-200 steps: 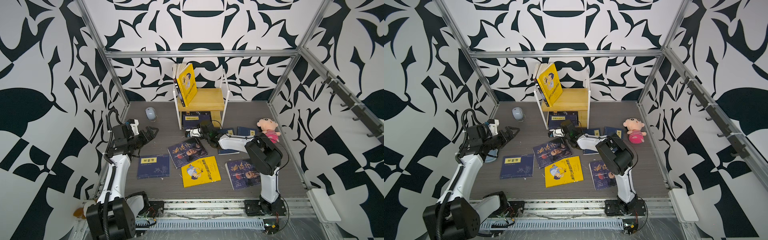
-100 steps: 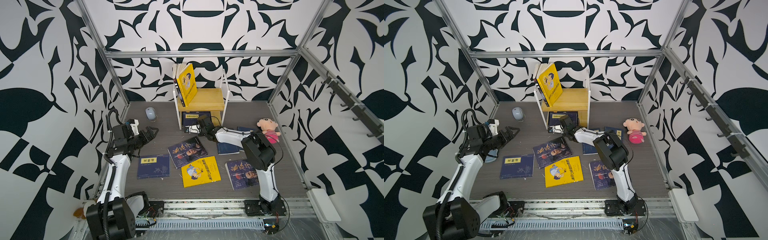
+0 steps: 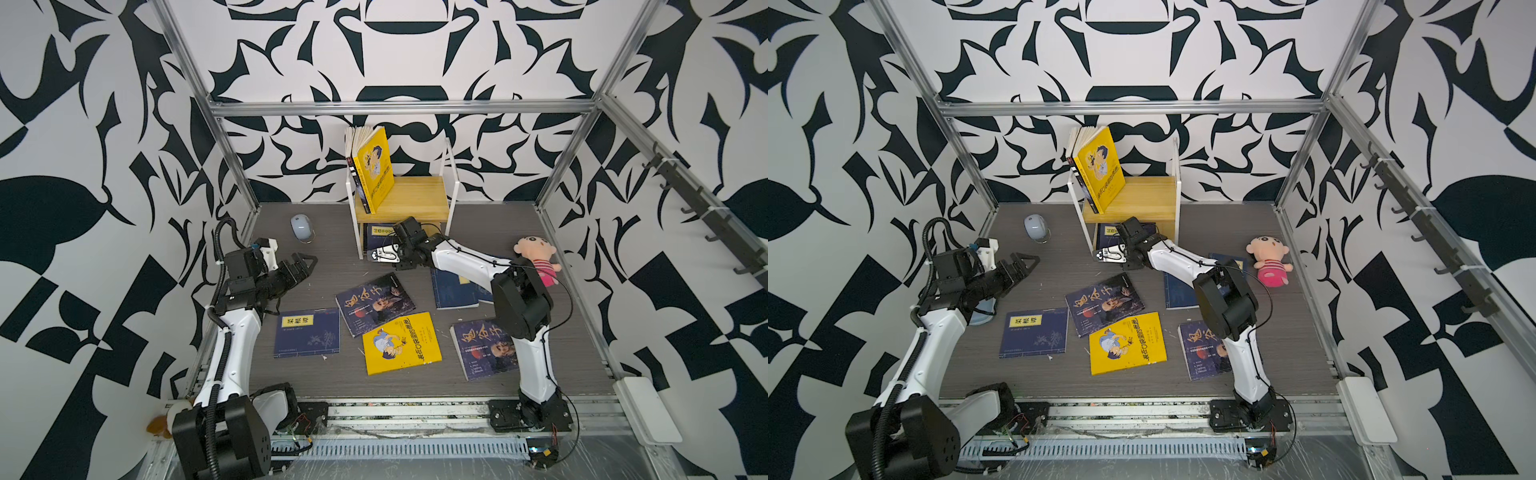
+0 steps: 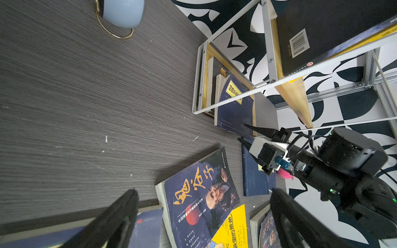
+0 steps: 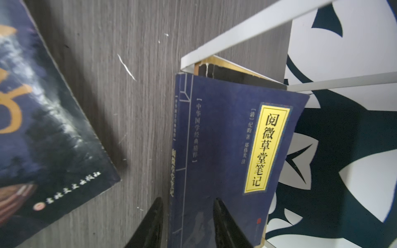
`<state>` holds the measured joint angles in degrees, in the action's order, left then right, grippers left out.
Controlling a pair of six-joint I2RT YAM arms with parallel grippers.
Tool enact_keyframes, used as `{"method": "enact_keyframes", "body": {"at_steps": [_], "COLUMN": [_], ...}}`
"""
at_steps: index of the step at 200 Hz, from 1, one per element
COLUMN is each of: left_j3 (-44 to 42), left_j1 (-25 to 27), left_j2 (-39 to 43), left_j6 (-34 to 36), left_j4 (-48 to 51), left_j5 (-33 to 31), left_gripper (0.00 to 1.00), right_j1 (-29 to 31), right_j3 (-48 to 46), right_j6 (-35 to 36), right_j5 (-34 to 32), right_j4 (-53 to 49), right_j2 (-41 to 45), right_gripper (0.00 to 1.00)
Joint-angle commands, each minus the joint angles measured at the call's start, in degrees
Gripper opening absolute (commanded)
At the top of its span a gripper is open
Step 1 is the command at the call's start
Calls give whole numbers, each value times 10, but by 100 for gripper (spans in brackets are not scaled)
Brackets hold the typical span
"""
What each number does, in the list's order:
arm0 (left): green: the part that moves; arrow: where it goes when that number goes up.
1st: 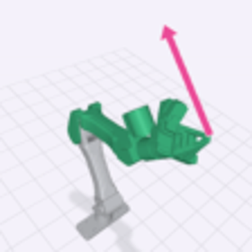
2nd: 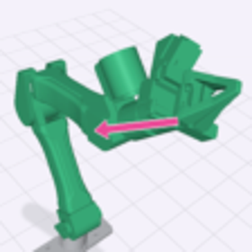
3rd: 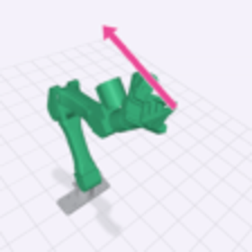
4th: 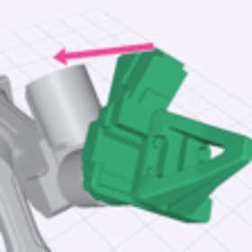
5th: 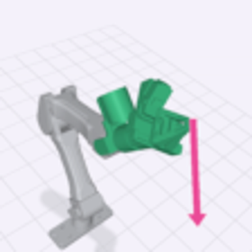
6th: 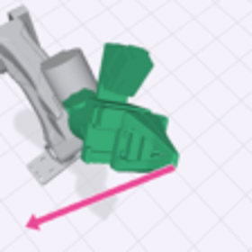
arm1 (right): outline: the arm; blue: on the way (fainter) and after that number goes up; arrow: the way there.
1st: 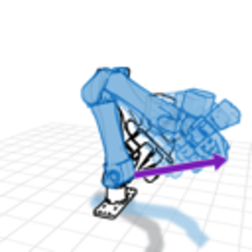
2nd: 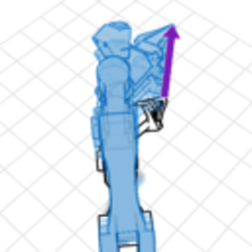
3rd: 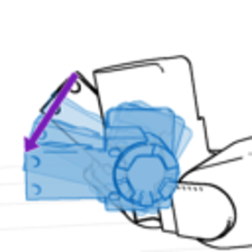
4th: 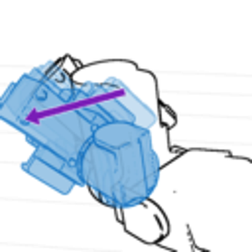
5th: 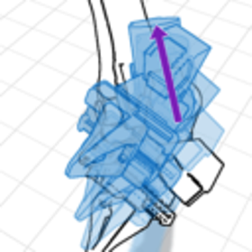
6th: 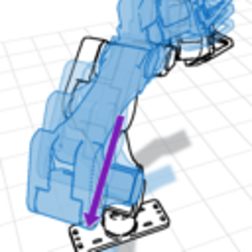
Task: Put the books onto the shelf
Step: 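Push the dark blue book onto the lower shelf beside the black book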
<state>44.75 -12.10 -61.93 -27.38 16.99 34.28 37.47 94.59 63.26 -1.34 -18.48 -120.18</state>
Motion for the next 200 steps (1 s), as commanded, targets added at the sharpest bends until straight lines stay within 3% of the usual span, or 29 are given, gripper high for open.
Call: {"method": "enact_keyframes", "body": {"at_steps": [1, 52, 148, 200], "left_j3": [9, 7, 6, 5], "left_j1": [-2, -4, -6, -6], "left_j2": [2, 3, 3, 3], "left_j6": [7, 7, 8, 7], "left_j4": [7, 7, 7, 7], "left_j5": [3, 2, 3, 2], "left_gripper": [100, 100, 100, 100], "right_j1": [-3, -7, -20, -26], "right_j3": [27, 45, 52, 56], "right_j6": [-20, -22, -22, -19], "right_j5": [25, 22, -14, -27], "right_j4": [-27, -30, 3, 29], "right_j2": [1, -15, -29, -38], "right_gripper": [41, 38, 20, 19]}}
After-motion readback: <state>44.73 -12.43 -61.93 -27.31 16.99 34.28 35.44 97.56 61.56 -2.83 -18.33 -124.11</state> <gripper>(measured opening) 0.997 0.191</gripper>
